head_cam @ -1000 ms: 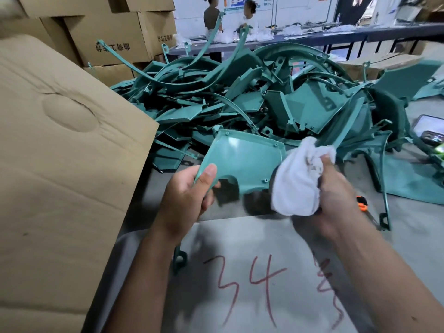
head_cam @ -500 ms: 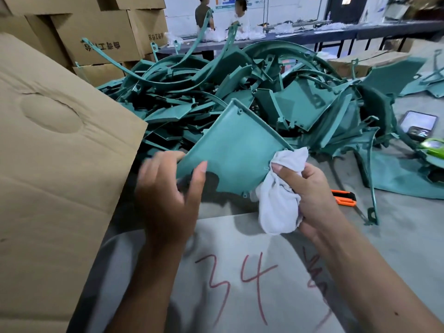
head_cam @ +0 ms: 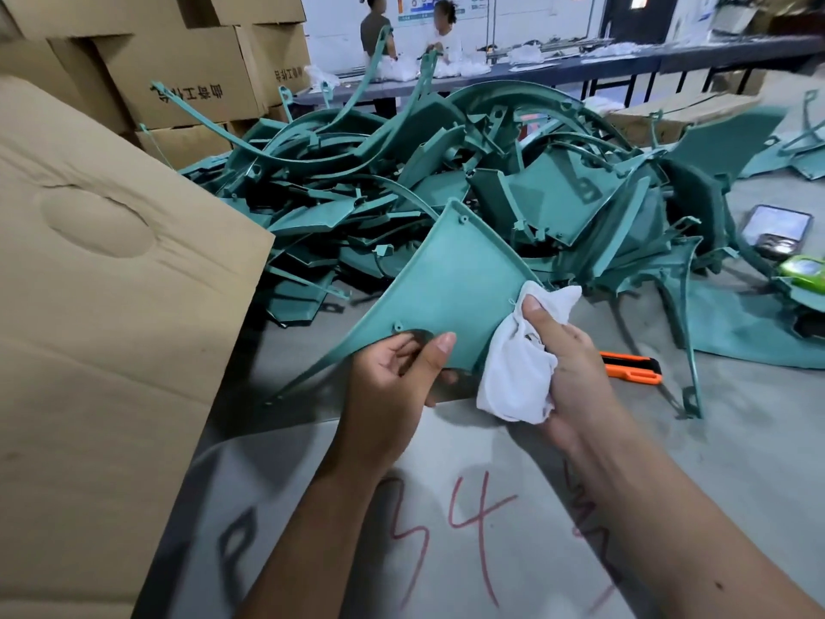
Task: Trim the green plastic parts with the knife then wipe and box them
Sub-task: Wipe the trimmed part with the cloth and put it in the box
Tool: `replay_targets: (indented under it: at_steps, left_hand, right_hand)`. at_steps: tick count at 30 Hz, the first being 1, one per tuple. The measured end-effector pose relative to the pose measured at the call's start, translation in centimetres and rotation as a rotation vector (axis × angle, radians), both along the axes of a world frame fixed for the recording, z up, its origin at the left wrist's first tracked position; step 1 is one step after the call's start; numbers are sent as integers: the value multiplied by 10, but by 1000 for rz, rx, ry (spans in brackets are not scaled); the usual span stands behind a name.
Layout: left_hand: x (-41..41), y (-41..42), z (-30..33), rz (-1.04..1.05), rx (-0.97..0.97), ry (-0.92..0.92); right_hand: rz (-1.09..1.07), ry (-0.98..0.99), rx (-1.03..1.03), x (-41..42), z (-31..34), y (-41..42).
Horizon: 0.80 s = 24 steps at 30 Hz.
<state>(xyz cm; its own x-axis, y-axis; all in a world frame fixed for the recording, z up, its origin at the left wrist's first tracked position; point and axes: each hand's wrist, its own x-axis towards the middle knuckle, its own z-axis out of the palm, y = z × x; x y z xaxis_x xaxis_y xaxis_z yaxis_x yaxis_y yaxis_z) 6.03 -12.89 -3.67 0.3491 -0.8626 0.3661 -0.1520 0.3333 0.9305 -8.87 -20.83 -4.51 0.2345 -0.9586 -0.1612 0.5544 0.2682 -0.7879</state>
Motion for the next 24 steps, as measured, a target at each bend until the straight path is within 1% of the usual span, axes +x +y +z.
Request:
replay_targets:
  at_steps: [2, 6, 8, 10, 13, 17, 21, 24]
  left_hand:
    - [-1, 0, -1, 44, -49, -21]
    - [-3, -3, -1, 87, -65, 65]
    - [1, -6, -3, 115, -72, 96]
    - [5, -8, -4, 123, -79, 105]
    - [5, -7, -7, 82, -77, 57]
    - [5, -9, -9, -10, -32, 147]
    - [-1, -11, -7, -99, -12, 209]
    - [-6, -13, -8, -109, 39, 288]
  right_hand:
    - [10, 6, 0, 6, 3, 8]
    - [199, -110, 20, 20, 5, 28]
    - [275, -102, 6, 23, 3, 33]
    - [308, -66, -22, 24, 5, 34]
    - [276, -39, -71, 22, 9, 33]
    - [252, -15, -106, 18, 10, 32]
    - [204, -133, -31, 10, 10, 23]
    - [154, -131, -11, 4, 7, 14]
